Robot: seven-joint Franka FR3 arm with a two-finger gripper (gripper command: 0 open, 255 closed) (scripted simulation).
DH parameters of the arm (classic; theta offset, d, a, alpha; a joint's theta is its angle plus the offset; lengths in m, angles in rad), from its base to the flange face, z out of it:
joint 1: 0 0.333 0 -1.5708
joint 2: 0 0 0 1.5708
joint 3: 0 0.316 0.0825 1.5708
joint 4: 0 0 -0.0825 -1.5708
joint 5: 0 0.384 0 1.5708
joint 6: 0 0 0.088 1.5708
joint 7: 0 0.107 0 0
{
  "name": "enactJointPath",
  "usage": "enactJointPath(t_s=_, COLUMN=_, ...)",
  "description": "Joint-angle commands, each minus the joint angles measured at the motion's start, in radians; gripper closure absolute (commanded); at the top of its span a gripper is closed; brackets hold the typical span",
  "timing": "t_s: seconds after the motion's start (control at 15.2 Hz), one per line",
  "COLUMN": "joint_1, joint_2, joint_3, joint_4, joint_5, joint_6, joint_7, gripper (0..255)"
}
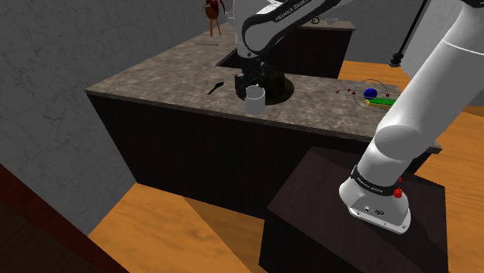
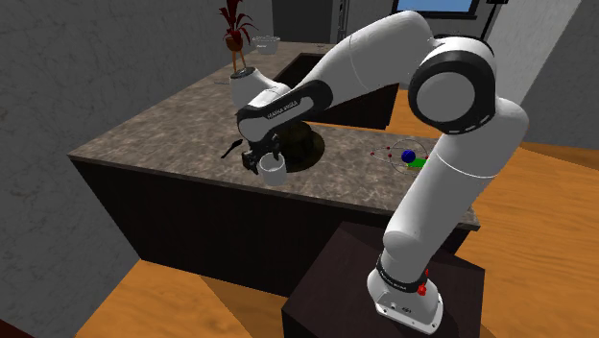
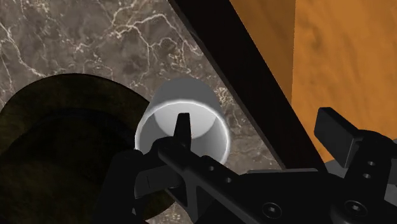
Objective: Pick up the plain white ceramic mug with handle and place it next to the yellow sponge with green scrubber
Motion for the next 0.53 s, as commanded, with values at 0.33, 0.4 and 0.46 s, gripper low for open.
enactJointPath(t_s=0.33, joint_1=-0.018, joint_2=0.218, joint_3=-0.011, joint_4=0.118, joint_5=-0.144, joint_6=0.088, joint_7=0.103, gripper=0)
enactJointPath(t_s=0.4, joint_1=-0.019, joint_2=0.225, joint_3=-0.013, joint_4=0.113, joint_5=-0.148, joint_6=0.100, joint_7=0.105, gripper=0)
enactJointPath(t_s=0.46, joint_1=-0.020, joint_2=0.232, joint_3=-0.015, joint_4=0.109, joint_5=-0.152, joint_6=0.112, joint_7=0.108, gripper=0)
